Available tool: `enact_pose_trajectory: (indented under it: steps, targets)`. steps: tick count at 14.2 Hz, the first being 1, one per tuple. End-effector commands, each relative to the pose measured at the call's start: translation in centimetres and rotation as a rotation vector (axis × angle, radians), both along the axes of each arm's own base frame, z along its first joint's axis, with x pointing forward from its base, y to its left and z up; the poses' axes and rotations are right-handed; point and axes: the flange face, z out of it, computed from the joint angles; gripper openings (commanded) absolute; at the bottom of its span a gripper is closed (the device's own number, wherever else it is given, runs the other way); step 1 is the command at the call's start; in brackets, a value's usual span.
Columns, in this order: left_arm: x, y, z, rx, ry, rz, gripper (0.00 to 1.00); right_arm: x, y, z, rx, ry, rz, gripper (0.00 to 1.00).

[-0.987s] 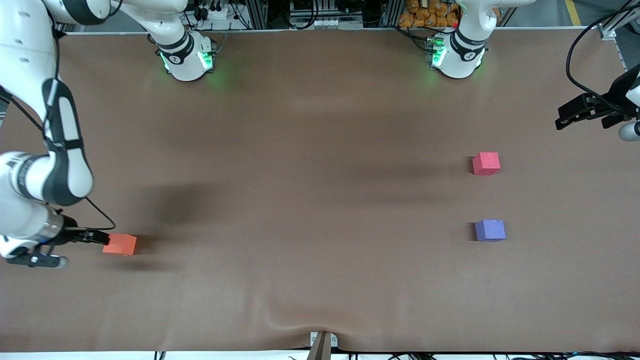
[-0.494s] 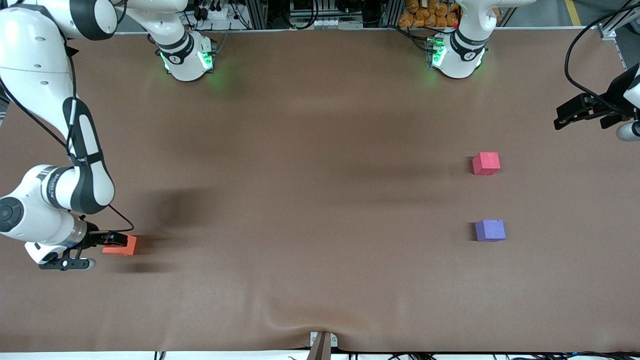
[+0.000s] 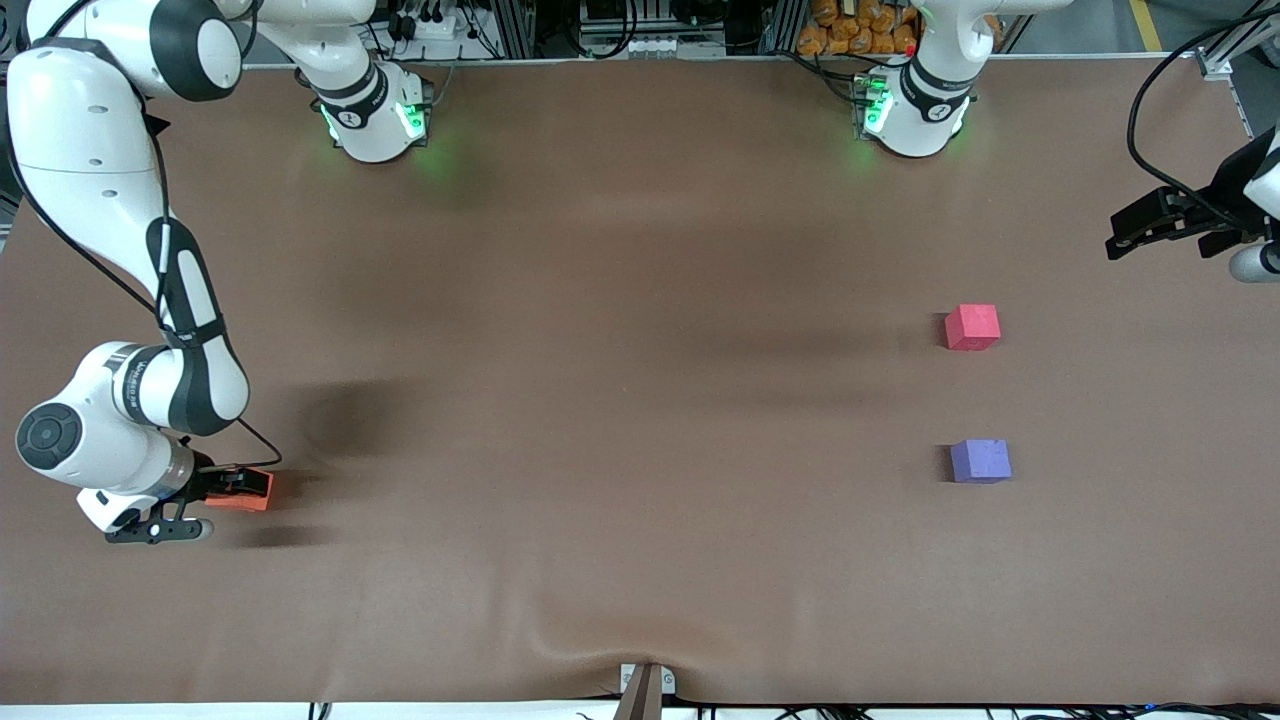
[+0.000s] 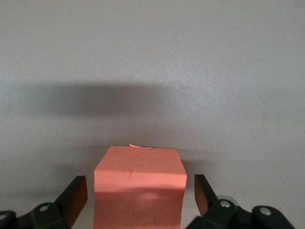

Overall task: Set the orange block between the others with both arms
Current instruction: 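Close the right gripper on the orange cube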

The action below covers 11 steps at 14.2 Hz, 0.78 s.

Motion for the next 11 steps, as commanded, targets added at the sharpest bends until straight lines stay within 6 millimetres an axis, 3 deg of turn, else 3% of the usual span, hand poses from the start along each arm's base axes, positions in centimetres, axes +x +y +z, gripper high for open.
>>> enact_pose_trajectory:
  steps: [1,2,3,8,11]
  targets:
    - [0.3,-0.2,0.1,-0.016,-0.001,-0.017,1.0,0.7,-0.5,0.1,0.019,-0.043,-0.001,0.25]
    - [0.4,-0.4,0.1,-0.016,-0.001,-0.02,1.0,0.6,-0.6,0.1,0.019,-0.043,-0.003,0.03]
    - [0.6,-0.4,-0.3,-0.014,0.002,-0.021,1.0,0.6,-0.5,0.0,0.019,-0.041,-0.002,0.0]
    - [0.9,-0.8,-0.7,-0.018,0.002,-0.026,1.0,0.7,0.3,1.4,0.02,-0.032,0.015,0.0]
    - [0.9,-0.8,-0.7,-0.018,0.004,-0.026,1.0,0.9,3.5,5.7,0.035,0.029,0.07,0.0]
